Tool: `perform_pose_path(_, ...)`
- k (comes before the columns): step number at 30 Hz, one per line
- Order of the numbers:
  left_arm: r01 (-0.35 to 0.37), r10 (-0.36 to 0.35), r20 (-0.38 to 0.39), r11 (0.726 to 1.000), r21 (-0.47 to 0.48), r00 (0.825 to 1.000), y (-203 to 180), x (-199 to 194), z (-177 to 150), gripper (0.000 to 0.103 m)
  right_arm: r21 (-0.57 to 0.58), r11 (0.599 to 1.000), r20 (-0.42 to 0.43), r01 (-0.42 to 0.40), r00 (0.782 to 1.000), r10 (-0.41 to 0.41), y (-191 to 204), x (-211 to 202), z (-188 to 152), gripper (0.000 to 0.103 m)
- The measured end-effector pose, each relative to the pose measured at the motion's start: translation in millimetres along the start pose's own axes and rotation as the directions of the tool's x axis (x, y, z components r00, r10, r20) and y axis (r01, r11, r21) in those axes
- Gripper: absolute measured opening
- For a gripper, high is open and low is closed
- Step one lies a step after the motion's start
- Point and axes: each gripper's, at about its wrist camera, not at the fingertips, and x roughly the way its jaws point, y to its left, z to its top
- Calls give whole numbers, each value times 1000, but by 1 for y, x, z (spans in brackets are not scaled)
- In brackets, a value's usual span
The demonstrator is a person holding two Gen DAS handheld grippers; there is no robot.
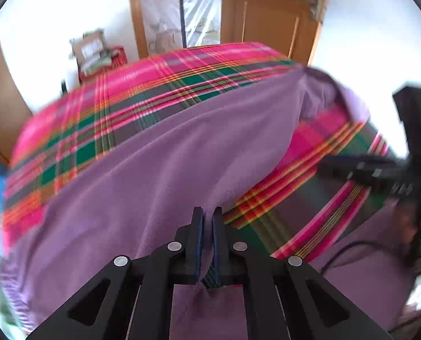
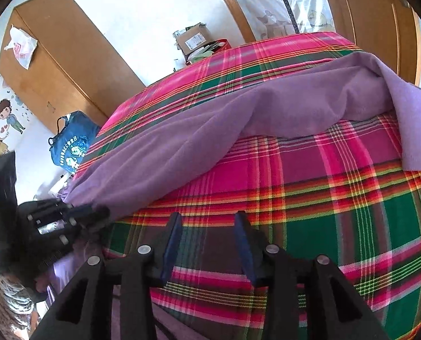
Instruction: Fold clothes
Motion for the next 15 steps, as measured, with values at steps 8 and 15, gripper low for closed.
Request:
perform_pose_path(8,132,-131,17,975,-178,991,35,-4,0,7,84,989,-7,-122,992,123,-5,15,19,39)
perform_pose_path(15,237,-238,39,919,-314,971,61,-1,5,6,279,921,21,-273,960,278,-32,36,42,45)
